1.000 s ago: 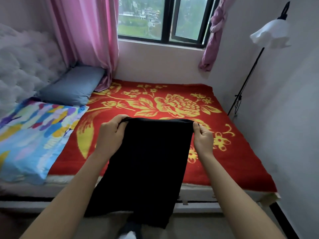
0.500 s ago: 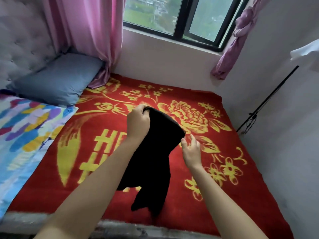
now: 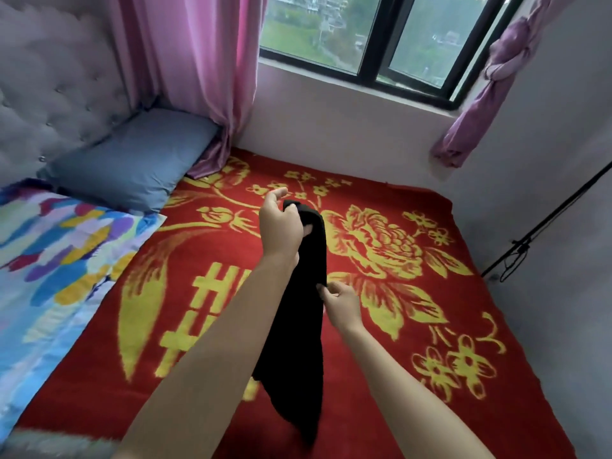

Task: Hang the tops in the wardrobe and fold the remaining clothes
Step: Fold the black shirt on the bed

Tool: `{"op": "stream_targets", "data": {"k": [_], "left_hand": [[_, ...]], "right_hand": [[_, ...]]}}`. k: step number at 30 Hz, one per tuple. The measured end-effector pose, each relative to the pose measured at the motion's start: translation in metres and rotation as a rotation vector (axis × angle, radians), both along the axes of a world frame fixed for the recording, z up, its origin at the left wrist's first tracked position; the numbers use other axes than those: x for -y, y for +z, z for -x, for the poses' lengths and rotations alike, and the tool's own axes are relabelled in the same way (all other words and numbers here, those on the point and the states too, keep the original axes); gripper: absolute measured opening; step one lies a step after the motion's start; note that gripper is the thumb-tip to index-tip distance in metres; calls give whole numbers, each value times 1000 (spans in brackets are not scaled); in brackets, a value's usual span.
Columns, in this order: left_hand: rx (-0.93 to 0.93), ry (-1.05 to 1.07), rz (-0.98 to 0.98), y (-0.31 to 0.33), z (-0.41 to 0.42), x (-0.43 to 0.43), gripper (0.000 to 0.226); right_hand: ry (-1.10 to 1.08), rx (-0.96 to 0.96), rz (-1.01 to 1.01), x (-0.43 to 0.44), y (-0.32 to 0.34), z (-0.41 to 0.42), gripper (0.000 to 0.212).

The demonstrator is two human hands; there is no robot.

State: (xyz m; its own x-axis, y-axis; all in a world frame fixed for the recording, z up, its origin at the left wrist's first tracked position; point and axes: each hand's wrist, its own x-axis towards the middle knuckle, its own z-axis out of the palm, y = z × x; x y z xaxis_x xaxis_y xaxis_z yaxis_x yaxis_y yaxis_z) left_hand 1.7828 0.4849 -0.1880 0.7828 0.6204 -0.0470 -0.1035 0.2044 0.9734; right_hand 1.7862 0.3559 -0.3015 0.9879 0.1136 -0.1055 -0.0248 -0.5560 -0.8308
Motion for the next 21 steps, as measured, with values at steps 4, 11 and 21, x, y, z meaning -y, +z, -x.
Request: {"op": "stream_targets", "data": {"k": [4, 11, 21], "left_hand": [[-27, 73, 38, -1, -3, -35, 32], [-328, -128, -19, -57, 23, -76, 56], [153, -356, -1099, -97, 67, -24, 57]], "right_hand": [[0, -21, -130, -6, 14, -19, 38], [-28, -306, -376, 0, 53, -37, 29], [146, -312, -354, -2, 80, -49, 26]]}}
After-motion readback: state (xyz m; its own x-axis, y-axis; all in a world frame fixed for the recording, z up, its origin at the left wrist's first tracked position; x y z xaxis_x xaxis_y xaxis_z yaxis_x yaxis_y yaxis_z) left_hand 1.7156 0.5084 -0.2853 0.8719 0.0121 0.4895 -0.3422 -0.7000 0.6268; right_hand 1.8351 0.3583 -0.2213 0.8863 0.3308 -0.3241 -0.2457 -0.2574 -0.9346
